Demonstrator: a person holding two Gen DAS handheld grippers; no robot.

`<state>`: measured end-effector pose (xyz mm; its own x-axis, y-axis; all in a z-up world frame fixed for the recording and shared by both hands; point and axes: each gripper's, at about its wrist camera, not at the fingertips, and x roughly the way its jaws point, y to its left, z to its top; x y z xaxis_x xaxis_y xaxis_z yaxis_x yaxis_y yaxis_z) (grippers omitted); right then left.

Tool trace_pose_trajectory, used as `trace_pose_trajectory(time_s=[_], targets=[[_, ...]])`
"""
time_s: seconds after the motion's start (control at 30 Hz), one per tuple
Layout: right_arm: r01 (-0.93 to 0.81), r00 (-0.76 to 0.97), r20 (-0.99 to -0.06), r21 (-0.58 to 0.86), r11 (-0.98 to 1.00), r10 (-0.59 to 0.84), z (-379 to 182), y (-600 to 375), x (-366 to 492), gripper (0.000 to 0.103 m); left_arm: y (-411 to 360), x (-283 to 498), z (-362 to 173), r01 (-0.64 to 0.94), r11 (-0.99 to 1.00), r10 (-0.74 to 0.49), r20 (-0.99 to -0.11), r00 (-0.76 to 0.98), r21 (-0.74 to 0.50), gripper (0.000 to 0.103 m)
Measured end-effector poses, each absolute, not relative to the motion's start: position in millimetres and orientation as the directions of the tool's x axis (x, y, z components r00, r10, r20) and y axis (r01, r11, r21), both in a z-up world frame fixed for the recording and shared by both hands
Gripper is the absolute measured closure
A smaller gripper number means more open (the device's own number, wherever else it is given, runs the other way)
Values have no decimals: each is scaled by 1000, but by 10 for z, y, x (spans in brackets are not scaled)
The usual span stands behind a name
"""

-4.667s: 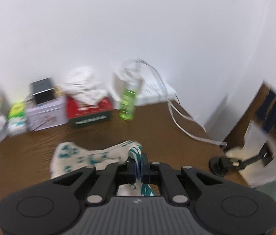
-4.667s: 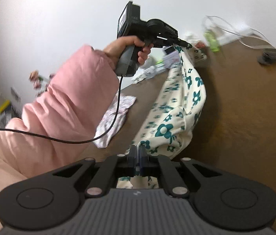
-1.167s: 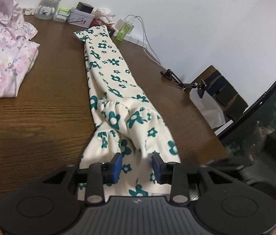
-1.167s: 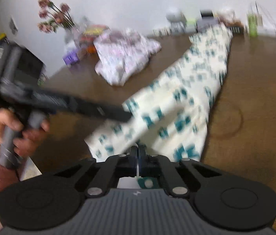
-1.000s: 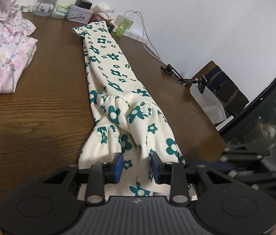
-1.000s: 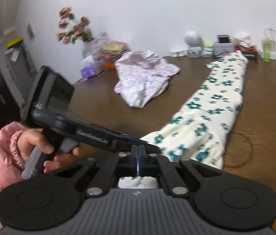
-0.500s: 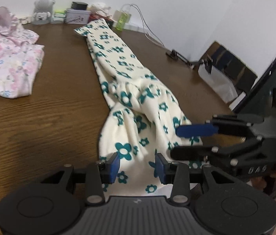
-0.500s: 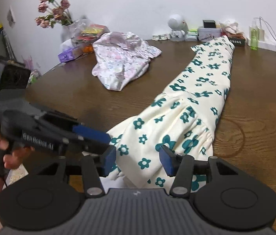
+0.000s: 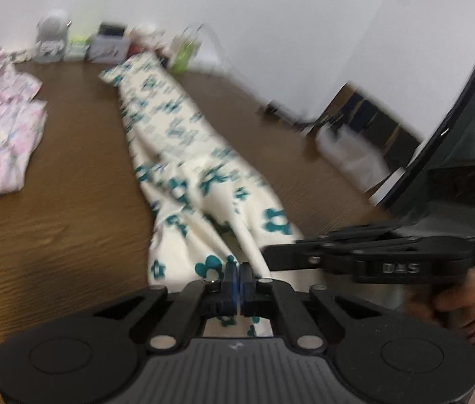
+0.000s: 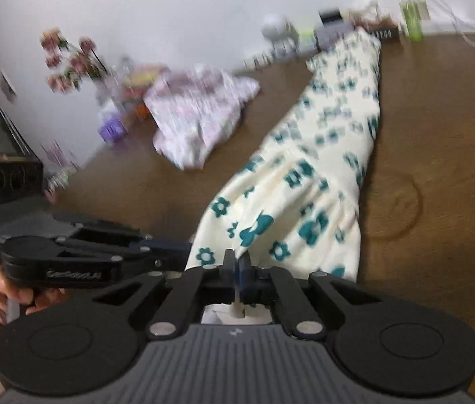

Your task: Fold clothes

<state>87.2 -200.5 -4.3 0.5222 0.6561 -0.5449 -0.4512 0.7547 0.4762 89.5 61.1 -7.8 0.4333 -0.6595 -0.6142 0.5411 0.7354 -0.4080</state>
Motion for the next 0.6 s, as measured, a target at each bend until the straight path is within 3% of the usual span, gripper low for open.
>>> trace_pose_trajectory(time_s=[0.1,0.23,0.33,0.37,0.4,0.43,0.5,0.6], targets=[[-461,525,-492,521,718,694,69,-2079,889,102,523,878,-95,550,712,-685,-603,409,-436,103],[-464,494,-505,536,706,708,51,-2040,957,101,457,922,-316,496,729,-668,-645,371,-471,101],[-438,456,-571,525,730,683,-120,-1969,1014,100,505,940,-412,463,718,-686,-645,338,-520,89],[-432,444,-585,524,734,679,-164,-1965,1018,99,534,919,-401,471,708,-694,-640,329,-525,78],[-428,432,-595,526,735,677,-199,-1969,1018,96,560,888,-376,487,698,-701,-638,318,-524,62],[-424,420,-605,528,736,676,-235,-1973,1018,95,581,851,-339,510,688,-706,-638,308,-516,55],[-427,404,-599,545,722,691,-232,-2024,996,74,635,793,-250,553,672,-712,-634,300,-493,52],[-453,420,-542,570,685,728,-75,-2181,936,67,782,757,-100,570,671,-717,-610,338,-473,53]])
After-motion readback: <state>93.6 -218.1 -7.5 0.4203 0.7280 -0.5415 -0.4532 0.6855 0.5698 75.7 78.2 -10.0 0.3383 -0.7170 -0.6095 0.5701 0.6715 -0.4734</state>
